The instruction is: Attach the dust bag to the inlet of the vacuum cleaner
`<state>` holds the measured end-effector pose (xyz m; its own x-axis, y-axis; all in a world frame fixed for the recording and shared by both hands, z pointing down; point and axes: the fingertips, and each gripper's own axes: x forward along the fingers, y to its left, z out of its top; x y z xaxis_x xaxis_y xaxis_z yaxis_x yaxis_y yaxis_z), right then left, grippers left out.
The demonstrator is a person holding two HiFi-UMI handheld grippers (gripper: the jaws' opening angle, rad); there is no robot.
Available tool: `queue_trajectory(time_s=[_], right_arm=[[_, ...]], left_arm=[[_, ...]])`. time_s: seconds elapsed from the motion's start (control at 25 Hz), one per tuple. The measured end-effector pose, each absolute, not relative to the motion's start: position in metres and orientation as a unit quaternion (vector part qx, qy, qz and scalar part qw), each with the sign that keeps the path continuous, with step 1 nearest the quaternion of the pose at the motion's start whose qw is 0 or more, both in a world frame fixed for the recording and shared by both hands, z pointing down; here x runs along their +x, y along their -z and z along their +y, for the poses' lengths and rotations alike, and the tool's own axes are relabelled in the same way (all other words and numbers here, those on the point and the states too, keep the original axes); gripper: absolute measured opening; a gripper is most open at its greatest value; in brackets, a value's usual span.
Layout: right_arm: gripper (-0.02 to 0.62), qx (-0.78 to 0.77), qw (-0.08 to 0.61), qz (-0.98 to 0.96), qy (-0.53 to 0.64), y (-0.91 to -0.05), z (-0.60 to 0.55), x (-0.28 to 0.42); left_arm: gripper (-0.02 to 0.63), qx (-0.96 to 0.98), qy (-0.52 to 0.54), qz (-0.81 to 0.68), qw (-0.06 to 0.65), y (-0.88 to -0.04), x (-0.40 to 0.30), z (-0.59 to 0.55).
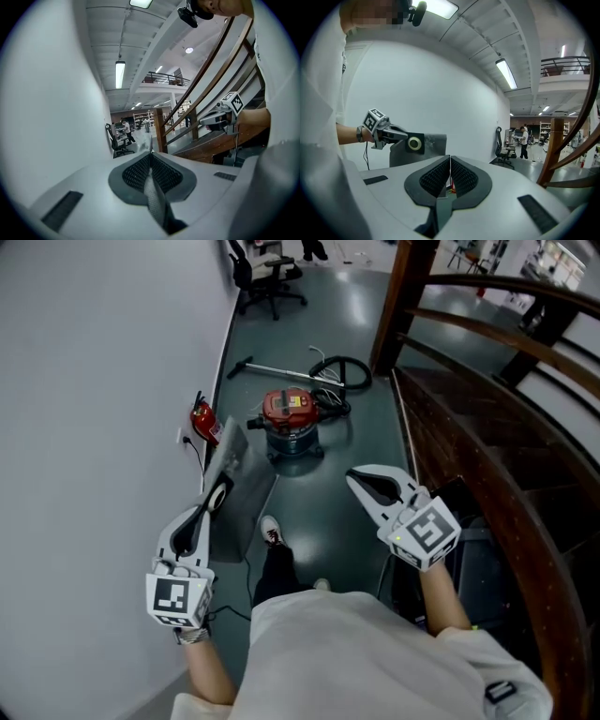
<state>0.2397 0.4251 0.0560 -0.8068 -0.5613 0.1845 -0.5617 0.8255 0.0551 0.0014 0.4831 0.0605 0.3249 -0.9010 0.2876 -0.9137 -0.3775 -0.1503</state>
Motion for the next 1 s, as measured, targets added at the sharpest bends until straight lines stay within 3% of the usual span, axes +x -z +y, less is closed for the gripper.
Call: queue_trajectory(time_s=[0.44,1.0], right_arm=[[0.029,0.327,0.128,-0.936,-0.001,-0.072,0.296,0.212],[0.029,0.356,0.143,-0.923,-0.015,-0.072,0.185,0.172]], left_arm=[[0.018,0.828,-0.160,-0.536,0.046,-0.097,-0.029,0.348],[0.018,0.834,-0.145,-0.531,0.031,-0.079,-0.087,0.204]])
